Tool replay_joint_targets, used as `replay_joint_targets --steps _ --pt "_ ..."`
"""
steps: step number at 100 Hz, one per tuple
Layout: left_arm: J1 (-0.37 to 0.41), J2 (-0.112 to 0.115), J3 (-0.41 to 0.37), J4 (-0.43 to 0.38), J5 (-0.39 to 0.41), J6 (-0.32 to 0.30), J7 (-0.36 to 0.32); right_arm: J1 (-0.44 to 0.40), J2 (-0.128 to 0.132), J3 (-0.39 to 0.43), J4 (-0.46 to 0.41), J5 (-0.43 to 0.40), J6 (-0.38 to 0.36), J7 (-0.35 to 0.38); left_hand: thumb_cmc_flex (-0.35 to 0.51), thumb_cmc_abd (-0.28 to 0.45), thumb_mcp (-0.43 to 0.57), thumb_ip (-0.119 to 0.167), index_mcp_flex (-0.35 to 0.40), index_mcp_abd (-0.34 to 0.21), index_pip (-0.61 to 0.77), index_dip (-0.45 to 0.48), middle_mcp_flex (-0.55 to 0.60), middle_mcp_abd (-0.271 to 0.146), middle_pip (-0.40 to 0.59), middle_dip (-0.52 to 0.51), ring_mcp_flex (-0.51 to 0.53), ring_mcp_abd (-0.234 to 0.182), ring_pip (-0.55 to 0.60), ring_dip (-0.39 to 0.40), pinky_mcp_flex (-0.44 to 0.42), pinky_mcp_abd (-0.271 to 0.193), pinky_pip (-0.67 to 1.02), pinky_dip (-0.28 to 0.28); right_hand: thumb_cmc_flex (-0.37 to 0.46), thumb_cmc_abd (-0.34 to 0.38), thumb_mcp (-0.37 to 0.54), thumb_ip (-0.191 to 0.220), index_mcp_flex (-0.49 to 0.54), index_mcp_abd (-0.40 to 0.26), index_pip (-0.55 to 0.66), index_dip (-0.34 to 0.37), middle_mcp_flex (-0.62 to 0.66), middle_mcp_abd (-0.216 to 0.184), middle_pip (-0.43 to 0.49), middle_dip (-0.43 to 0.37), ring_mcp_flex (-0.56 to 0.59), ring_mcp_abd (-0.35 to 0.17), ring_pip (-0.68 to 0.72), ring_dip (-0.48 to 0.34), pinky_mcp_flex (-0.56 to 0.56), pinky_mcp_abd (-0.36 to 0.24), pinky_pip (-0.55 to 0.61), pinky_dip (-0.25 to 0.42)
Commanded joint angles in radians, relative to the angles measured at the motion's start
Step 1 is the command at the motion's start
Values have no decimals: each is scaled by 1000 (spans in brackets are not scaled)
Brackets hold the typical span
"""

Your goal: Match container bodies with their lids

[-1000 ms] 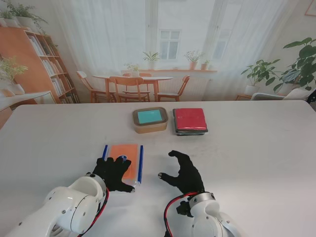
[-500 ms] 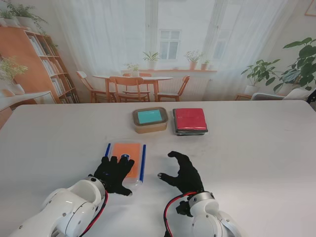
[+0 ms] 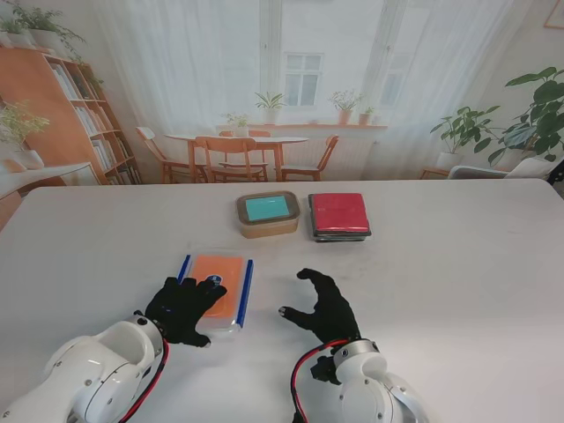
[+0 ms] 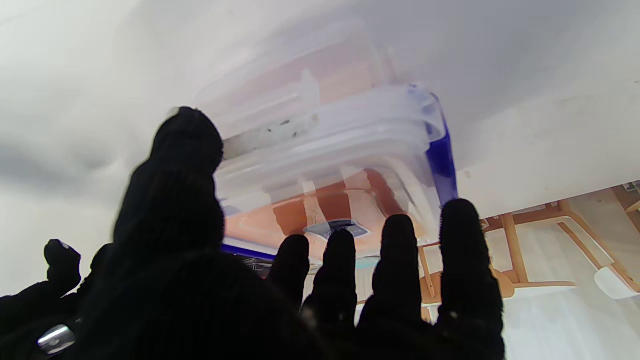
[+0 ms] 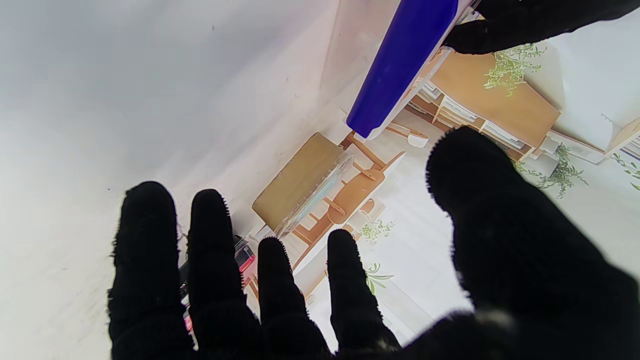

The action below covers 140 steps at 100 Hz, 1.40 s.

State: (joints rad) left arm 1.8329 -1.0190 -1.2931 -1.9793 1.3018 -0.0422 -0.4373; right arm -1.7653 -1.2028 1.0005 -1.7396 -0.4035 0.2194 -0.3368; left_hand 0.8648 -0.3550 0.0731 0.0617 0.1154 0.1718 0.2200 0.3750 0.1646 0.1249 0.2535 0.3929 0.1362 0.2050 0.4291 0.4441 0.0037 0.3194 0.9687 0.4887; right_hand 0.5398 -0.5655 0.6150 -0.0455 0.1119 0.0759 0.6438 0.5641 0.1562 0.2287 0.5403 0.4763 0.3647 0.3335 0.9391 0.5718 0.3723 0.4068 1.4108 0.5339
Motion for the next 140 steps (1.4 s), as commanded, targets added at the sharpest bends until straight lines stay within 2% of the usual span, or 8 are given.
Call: replay_joint_targets --steps 1,15,18,27,75,101,119,140 --pt "23 5 -15 35 8 -14 -1 4 -5 -3 2 5 1 15 69 -7 84 30 36 -31 167 38 37 -36 68 23 56 -15 65 27 4 -19 11 8 5 20 -18 27 -19 -25 12 -15 0 -21 6 20 -22 -20 16 4 -2 -12 -6 19" --pt "36 7 -69 51 4 -88 37 9 -6 -5 5 9 3 16 71 -31 175 19 33 -50 221 42 41 -49 104 16 66 -33 73 27 13 -47 9 8 8 19 -19 27 -19 -26 13 -17 0 -21 6 22 -22 -20 15 4 -2 -13 -6 19" --pt "38 7 -81 55 6 -104 45 11 -6 -6 6 10 4 16 50 -43 233 -2 31 -52 243 37 42 -49 115 10 69 -35 76 26 15 -51 9 9 9 19 -19 28 -19 -26 13 -17 0 -22 6 23 -21 -20 16 4 -2 -13 -6 19" --pt "40 8 -114 66 12 -141 61 16 -8 -9 10 13 7 15 55 -53 263 -8 30 -60 267 43 43 -63 137 17 76 -42 80 27 19 -65 6 7 9 20 -19 28 -19 -27 14 -18 0 -21 7 24 -22 -20 16 4 -2 -13 -6 19" --pt "-33 18 -209 164 57 -255 104 71 -21 -37 50 40 34 8 57 -66 339 -28 29 -86 303 45 46 -86 157 13 80 -66 88 28 25 -108 1 4 12 21 -22 28 -17 -31 16 -21 1 -19 10 27 -22 -18 15 3 -2 -17 -8 18" --pt "-60 26 -261 183 92 -312 59 101 -29 -53 74 52 49 1 45 -85 379 -43 27 -98 285 30 44 -99 115 -10 58 -77 68 19 3 -120 -29 -11 12 21 -23 28 -18 -33 17 -23 2 -20 11 23 -23 -18 16 3 -2 -17 -8 18" --pt "-52 24 -285 153 99 -296 -2 110 -32 -60 85 60 50 0 -36 -90 298 -58 25 -136 152 -2 26 -117 4 -19 16 -30 20 4 -29 -93 -66 -33 16 20 -23 28 -17 -33 18 -23 4 -18 14 20 -24 -18 15 3 -2 -17 -8 18" --pt "-33 18 -301 94 97 -253 -80 103 -30 -56 82 62 45 3 -35 -47 132 -19 19 -180 -65 -1 -16 -108 -126 7 -37 47 -30 -17 -60 -39 -109 -59 22 13 -24 29 -16 -34 19 -24 6 -17 20 13 -22 -18 16 3 -2 -17 -8 18"
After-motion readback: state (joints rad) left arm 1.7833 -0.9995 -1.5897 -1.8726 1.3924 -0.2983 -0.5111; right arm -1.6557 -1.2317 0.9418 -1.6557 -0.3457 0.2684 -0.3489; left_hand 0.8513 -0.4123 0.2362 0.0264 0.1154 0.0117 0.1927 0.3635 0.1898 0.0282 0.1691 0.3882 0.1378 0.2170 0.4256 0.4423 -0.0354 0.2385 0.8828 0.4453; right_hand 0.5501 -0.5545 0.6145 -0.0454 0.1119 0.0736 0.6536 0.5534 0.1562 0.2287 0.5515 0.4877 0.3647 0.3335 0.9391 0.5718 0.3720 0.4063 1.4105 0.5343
